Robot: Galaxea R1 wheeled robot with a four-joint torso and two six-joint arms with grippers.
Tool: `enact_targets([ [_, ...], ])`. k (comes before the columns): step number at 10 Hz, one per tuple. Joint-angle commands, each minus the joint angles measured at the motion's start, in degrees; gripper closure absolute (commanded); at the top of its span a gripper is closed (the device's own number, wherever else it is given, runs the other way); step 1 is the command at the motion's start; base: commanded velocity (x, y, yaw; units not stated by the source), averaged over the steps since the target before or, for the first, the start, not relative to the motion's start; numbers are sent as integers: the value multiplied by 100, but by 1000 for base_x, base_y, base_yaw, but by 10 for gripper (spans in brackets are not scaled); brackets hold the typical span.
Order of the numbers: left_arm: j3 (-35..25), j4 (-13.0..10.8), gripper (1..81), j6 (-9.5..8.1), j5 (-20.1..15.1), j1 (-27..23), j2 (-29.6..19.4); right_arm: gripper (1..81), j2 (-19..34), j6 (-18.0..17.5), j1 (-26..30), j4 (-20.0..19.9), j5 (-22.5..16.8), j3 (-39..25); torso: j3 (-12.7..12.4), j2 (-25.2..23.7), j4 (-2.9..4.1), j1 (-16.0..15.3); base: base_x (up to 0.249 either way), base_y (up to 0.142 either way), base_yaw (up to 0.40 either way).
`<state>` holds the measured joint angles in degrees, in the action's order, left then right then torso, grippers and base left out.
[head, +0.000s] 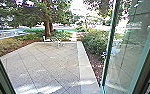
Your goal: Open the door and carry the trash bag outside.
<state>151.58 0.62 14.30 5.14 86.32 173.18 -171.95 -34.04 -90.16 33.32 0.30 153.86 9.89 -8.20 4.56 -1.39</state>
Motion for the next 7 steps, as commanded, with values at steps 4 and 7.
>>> enact_targets([
  [4, -31, -45, 811, 20, -304, -321, 15, 10, 26, 20, 275, 26, -268, -15, 0, 0, 0, 0, 112, 0, 0],
  [7, -32, -45, 811, 20, -304, -313, 15, 10, 18, 20, 275, 26, -268, -15, 0, 0, 0, 2, 113, 0, 0],
])
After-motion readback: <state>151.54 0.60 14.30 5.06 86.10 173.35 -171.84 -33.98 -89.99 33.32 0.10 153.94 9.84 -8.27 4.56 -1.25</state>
